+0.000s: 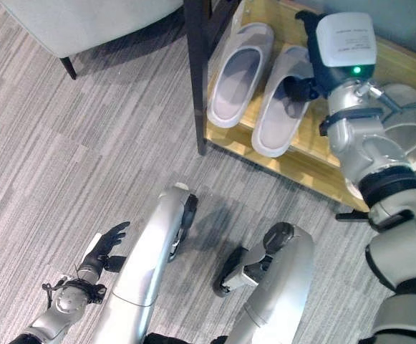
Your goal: Arrange the slippers neatly on the shoe rack.
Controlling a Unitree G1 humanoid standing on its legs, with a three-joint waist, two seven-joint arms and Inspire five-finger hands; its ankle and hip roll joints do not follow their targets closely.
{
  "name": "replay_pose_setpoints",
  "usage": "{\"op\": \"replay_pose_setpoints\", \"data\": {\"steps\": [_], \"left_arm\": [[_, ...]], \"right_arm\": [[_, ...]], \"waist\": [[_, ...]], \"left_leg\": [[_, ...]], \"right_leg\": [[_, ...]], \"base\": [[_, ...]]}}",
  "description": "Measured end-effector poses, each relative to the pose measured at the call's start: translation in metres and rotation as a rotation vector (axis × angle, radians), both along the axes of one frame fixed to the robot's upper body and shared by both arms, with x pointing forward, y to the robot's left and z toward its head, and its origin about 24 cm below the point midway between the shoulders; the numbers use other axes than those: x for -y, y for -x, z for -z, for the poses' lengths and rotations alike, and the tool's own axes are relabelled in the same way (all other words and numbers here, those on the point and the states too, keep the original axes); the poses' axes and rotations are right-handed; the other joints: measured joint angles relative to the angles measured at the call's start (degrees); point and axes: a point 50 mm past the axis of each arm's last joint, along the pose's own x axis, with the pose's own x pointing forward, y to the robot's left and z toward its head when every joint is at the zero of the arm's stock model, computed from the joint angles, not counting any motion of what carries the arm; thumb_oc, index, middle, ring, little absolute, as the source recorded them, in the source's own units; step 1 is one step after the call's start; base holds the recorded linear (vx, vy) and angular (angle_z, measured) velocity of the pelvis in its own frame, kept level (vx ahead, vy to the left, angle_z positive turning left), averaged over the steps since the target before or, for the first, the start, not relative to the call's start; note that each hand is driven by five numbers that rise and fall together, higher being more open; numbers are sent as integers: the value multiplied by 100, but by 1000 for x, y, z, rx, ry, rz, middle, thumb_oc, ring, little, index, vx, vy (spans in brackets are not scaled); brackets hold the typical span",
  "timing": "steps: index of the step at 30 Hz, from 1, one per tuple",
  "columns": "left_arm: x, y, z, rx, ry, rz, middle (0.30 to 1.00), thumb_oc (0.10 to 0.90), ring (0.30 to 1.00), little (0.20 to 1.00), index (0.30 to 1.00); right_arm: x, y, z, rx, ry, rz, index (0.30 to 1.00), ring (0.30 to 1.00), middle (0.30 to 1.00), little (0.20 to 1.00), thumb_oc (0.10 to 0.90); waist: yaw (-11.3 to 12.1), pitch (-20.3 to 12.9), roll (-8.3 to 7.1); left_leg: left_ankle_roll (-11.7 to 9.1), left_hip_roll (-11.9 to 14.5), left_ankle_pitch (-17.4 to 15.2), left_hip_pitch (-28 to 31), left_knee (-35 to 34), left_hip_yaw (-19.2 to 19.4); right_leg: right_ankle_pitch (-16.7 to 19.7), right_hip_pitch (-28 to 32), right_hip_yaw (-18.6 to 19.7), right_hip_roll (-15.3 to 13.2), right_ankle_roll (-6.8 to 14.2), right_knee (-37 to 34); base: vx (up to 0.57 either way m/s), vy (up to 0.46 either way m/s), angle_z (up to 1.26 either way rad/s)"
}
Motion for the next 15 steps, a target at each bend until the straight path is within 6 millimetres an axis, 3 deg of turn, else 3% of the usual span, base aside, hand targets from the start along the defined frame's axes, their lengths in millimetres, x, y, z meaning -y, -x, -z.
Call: {"op": "replay_pose_setpoints", "data": {"steps": [9,15], "left_arm": [[0,0,-1,0,0,5,900,800,900,900,900],[-3,-2,-2,8,-1,-7,900,800,900,900,900]], "right_arm": [[-29,4,-2,-10,11,-162,900,900,900,900,800],[-27,5,10,-71,-18,-181,900,900,900,900,800]], "waist": [[-258,1,-1],[-332,2,-2]], "left_leg": [[19,140,-127,8,177,79],[9,220,-210,22,303,98]], "right_leg": [[-24,-105,127,142,11,165],[-63,-157,158,178,-47,286]], "base": [[-4,7,-7],[-9,-3,-6]]}}
